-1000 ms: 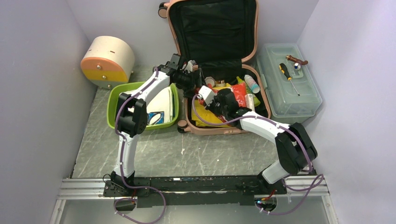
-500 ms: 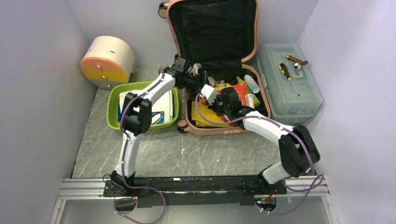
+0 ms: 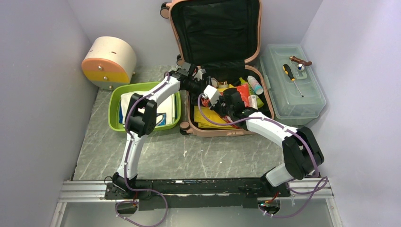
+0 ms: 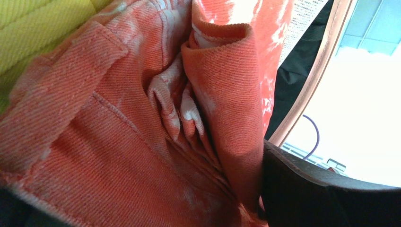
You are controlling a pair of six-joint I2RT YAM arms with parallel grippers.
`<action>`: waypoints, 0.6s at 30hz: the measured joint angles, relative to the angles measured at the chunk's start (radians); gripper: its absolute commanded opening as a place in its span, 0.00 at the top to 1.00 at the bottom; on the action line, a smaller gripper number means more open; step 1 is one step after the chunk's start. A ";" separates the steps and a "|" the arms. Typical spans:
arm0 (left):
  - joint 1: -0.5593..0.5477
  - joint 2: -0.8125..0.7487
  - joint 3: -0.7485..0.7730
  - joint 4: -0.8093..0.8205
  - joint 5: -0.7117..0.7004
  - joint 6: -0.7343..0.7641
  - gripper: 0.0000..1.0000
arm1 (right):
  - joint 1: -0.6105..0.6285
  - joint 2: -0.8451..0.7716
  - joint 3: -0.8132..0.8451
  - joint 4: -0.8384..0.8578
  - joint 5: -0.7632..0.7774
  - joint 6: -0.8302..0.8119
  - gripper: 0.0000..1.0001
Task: Open, take out, and arrange the luggage
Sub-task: Place the clothes in the bin.
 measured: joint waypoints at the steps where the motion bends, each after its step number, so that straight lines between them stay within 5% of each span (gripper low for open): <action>1: 0.000 0.000 0.000 0.000 0.000 0.002 0.02 | 0.000 0.000 0.000 0.000 0.002 0.002 1.00; 4: 0.000 0.000 0.000 -0.001 0.000 0.006 0.17 | -0.002 0.000 0.000 0.000 0.004 0.004 1.00; 9: 0.000 -0.001 0.000 0.006 0.019 0.004 0.73 | -0.002 0.000 0.000 -0.012 -0.014 0.002 0.96; 12: -0.005 -0.010 0.000 0.011 0.040 0.006 1.00 | -0.002 0.001 0.000 -0.026 -0.031 -0.006 0.55; 14: -0.006 -0.017 0.000 0.014 0.037 0.011 1.00 | -0.002 0.000 0.000 -0.032 -0.047 -0.010 0.04; 18: -0.005 -0.018 -0.008 0.015 0.031 0.028 1.00 | -0.006 -0.016 0.027 -0.058 -0.090 -0.024 0.00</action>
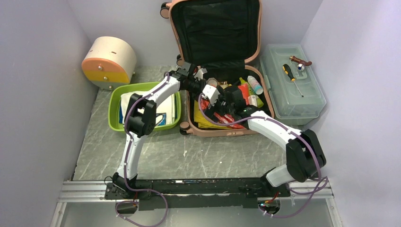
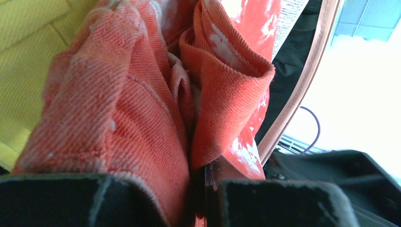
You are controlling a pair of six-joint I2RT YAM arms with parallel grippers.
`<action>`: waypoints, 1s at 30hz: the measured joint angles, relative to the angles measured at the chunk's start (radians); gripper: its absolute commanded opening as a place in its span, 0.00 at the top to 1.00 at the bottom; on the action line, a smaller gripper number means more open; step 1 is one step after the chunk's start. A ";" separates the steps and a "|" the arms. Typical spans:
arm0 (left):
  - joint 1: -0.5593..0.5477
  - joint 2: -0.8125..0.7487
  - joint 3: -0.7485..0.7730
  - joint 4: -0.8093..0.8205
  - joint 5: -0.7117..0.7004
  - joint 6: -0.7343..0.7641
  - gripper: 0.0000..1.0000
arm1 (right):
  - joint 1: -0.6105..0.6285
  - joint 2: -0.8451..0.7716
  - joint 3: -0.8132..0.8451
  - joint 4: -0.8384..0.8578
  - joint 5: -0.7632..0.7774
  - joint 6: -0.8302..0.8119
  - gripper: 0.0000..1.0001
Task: Open, take out, and arrange the luggage
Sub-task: Place the clothes in the bin.
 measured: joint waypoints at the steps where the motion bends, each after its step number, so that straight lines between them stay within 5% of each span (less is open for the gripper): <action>1: 0.002 -0.001 -0.006 0.001 -0.001 0.002 1.00 | -0.002 -0.012 0.014 -0.016 -0.013 -0.001 0.00; 13: 0.035 -0.148 -0.071 -0.049 -0.087 0.079 1.00 | -0.245 -0.231 0.087 -0.022 -0.129 0.087 0.00; 23: 0.112 -0.337 -0.118 -0.121 -0.201 0.180 1.00 | -0.256 -0.227 0.043 -0.007 -0.134 0.108 0.00; 30: 0.286 -0.369 -0.132 -0.249 -0.201 0.295 1.00 | -0.256 -0.223 0.019 -0.008 -0.134 0.104 0.00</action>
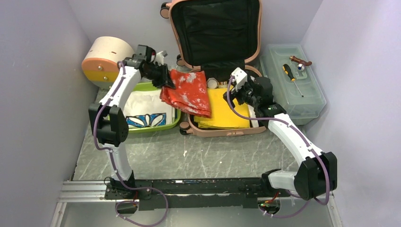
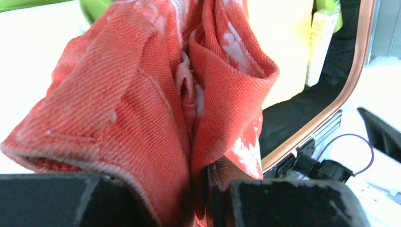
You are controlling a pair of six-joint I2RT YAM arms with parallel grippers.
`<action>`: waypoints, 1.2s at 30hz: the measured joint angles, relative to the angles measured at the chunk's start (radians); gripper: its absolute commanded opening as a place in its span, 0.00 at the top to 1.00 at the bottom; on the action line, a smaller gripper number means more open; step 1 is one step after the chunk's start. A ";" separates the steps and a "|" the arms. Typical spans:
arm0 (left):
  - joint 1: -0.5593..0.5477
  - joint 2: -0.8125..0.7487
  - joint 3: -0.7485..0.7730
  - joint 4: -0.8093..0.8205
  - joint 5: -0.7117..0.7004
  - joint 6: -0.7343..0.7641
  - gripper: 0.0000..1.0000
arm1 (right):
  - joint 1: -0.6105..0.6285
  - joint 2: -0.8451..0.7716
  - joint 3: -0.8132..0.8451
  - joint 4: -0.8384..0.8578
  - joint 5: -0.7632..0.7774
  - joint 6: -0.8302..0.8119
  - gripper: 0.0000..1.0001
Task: Open, take out, and arrange the luggage
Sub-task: Place the clothes in the bin.
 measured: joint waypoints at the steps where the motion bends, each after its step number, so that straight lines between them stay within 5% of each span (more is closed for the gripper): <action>1: 0.024 0.000 0.003 -0.025 0.009 0.026 1.00 | 0.000 0.002 -0.001 0.000 0.000 0.000 0.00; 13: 0.241 -0.029 -0.020 -0.203 0.152 0.338 1.00 | 0.000 0.030 -0.003 0.000 -0.024 -0.014 0.00; 25: 0.446 -0.033 -0.095 -0.284 0.107 0.541 1.00 | 0.000 0.030 -0.016 0.000 -0.044 -0.019 0.00; 36: 0.480 0.079 -0.035 -0.349 0.107 0.663 1.00 | 0.000 0.030 -0.016 -0.001 -0.052 -0.024 0.00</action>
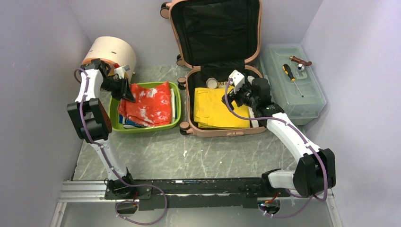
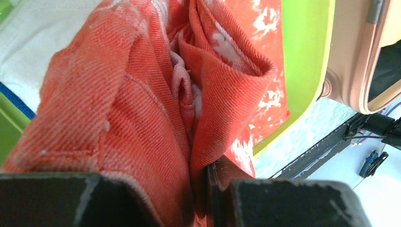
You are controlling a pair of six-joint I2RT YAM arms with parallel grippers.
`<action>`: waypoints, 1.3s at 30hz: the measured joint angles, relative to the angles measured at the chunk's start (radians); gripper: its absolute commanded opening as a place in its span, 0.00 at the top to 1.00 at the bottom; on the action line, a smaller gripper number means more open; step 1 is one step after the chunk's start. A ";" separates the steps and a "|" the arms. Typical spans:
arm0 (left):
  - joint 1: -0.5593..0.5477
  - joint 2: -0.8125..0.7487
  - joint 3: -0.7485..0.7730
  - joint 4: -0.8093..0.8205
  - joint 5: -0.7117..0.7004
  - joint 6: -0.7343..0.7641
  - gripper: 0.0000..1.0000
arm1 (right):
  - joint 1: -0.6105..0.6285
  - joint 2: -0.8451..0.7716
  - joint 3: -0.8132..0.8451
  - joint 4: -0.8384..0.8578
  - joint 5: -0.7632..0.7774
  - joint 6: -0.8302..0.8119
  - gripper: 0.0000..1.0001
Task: Open, take out, and arrange the luggage
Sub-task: Place the clothes in the bin.
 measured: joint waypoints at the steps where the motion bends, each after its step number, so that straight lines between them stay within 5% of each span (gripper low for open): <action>1: 0.001 0.005 0.000 0.001 -0.003 0.002 1.00 | 0.000 0.000 0.000 0.000 0.000 0.000 0.00; 12: 0.002 -0.008 -0.087 0.106 -0.114 -0.016 0.82 | 0.000 0.001 0.000 0.000 -0.002 -0.001 0.00; 20: -0.011 -0.114 -0.182 0.201 -0.164 -0.045 0.81 | 0.000 0.004 0.000 0.000 -0.008 -0.002 0.00; 22: -0.013 -0.142 -0.204 0.228 -0.171 -0.051 0.67 | 0.000 0.004 0.000 0.000 -0.011 -0.001 0.00; 26: -0.013 -0.176 -0.229 0.278 -0.193 -0.060 0.55 | 0.000 0.004 0.000 -0.001 -0.018 -0.001 0.00; 30: -0.010 -0.187 -0.230 0.334 -0.229 -0.065 0.03 | 0.000 0.003 0.000 -0.001 -0.019 -0.001 0.00; 39: 0.000 -0.268 -0.236 0.414 -0.298 -0.093 0.01 | -0.002 0.003 0.000 -0.002 -0.025 -0.001 0.00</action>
